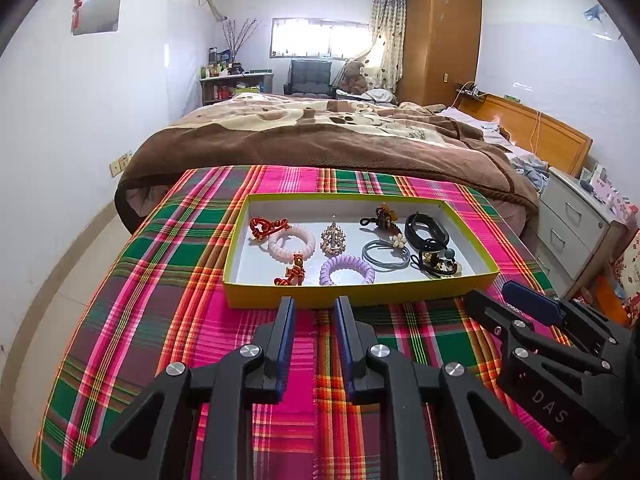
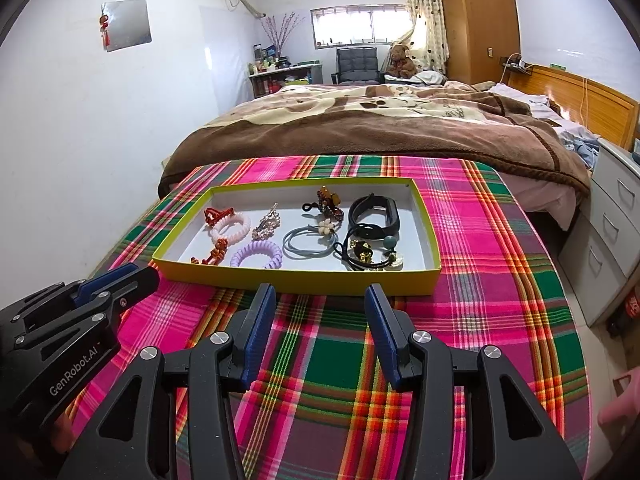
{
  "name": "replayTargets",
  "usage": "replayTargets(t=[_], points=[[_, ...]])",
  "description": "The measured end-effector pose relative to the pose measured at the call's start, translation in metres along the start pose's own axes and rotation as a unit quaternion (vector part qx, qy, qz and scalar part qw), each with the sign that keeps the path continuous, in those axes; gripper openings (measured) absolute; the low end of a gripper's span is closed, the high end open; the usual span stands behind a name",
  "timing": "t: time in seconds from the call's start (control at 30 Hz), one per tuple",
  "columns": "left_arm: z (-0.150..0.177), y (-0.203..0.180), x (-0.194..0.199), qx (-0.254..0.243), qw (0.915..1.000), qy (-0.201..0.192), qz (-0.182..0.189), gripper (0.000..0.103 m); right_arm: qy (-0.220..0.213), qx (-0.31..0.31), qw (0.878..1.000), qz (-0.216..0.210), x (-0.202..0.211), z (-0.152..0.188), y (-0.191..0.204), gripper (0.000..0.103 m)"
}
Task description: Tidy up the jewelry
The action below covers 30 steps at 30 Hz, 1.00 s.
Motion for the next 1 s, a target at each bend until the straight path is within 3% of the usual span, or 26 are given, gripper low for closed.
replayTargets(t=[1.0], points=[[0.0030, 0.0039, -0.0010, 0.006, 0.9999, 0.004, -0.014, 0.020, 0.000, 0.002, 1.000, 0.000, -0.0032, 0.0037, 0.0023, 0.047]])
Point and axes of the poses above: each gripper's, at about its wrist camera, not at the fingertips, and x roughly against the way its jaws point, y to its left, z to its underside, the point moved 10 cm from there along -x, roughly the way its jaws point, and after that the axes turned 14 degrees about -x, right-handed, at the moved point
